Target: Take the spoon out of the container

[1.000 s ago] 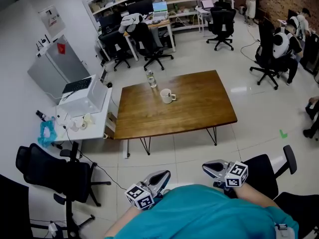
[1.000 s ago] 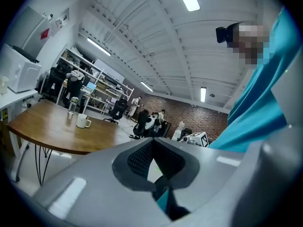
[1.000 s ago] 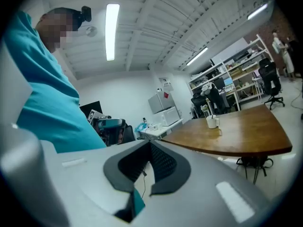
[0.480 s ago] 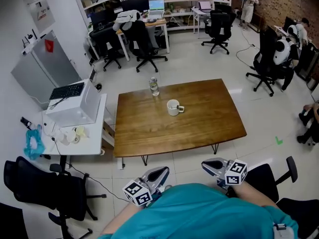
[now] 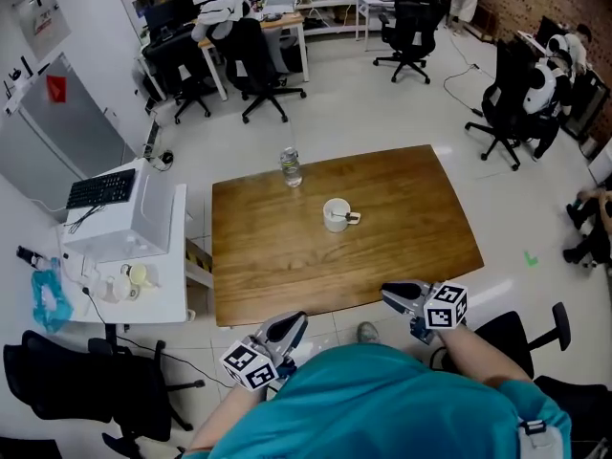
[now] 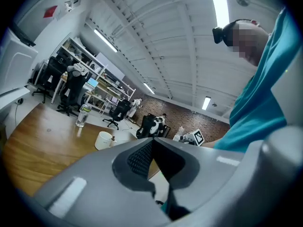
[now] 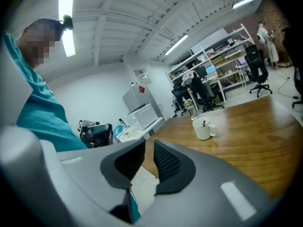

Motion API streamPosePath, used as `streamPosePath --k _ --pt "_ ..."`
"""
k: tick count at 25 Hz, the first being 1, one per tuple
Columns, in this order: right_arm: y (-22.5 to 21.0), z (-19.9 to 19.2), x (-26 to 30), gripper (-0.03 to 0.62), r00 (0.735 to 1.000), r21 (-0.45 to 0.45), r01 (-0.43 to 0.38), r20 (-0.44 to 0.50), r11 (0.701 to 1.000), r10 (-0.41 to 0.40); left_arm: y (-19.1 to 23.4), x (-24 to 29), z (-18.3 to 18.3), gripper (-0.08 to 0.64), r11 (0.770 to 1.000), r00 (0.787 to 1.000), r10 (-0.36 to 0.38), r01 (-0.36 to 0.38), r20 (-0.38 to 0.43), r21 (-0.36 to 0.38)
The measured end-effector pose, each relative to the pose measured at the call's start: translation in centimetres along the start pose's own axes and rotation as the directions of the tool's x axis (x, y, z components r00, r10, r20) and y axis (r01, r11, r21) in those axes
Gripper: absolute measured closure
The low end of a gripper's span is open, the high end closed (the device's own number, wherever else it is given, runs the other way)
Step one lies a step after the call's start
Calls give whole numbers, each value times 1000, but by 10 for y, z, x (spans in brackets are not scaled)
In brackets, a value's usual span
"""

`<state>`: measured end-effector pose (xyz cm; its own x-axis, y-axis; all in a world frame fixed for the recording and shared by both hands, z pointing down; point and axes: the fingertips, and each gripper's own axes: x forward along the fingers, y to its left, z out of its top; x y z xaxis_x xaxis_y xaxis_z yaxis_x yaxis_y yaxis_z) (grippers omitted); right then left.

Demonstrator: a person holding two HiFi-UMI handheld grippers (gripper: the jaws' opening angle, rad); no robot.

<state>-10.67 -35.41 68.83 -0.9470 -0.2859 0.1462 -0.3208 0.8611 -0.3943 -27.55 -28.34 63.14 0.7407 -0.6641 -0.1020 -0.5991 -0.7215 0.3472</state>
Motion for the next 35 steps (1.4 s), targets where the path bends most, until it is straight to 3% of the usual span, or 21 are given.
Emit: streamPosePath --k 6,10,16,21,27,35 --pt "-133 52 -5 501 998 90 -49 -24 995 51 27 101 32 558 983 987 162 -161 -2 87" --pt "-224 62 5 470 992 170 -79 -80 982 94 35 167 33 558 964 968 250 -249 4 96" --pt "-318 50 66 443 988 321 25 -154 947 27 72 196 21 558 953 954 297 -295 -28 76" --pt "-354 38 121 422 966 317 135 -252 939 -54 126 183 29 558 962 962 271 -269 -39 41" --pt "-361 35 166 420 943 310 234 -304 922 -137 175 152 59 558 976 975 219 -219 -42 9" --pt "-367 34 180 512 910 303 334 -352 893 -221 214 127 76 558 982 982 184 -185 -36 -26"
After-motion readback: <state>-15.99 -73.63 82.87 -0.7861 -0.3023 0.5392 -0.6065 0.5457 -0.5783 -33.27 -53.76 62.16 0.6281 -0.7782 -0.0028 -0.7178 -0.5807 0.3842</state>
